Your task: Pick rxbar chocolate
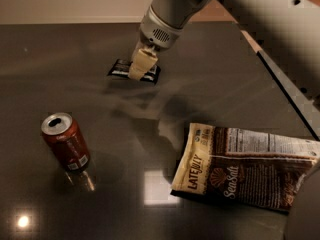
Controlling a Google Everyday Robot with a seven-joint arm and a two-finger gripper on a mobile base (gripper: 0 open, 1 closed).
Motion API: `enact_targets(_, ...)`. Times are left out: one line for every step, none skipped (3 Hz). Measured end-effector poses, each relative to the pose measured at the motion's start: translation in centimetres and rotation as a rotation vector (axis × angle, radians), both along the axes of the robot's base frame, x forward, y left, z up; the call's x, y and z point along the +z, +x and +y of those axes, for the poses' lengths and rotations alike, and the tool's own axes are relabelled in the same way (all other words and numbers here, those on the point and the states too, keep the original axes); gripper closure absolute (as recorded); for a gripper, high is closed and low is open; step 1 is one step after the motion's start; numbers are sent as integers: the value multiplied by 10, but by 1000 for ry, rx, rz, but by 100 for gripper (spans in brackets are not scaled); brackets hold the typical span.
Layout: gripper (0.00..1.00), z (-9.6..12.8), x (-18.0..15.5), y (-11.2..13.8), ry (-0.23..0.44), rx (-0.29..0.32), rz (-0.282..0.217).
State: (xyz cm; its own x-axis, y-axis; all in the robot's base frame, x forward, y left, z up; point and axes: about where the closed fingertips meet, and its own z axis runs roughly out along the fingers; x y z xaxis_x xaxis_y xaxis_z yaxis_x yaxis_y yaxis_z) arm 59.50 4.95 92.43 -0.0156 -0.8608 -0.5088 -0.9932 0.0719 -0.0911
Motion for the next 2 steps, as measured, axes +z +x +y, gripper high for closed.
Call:
enact_targets(100, -3, 22, 0, 29, 38, -13)
enact_targets(100, -2, 22, 0, 29, 38, -13)
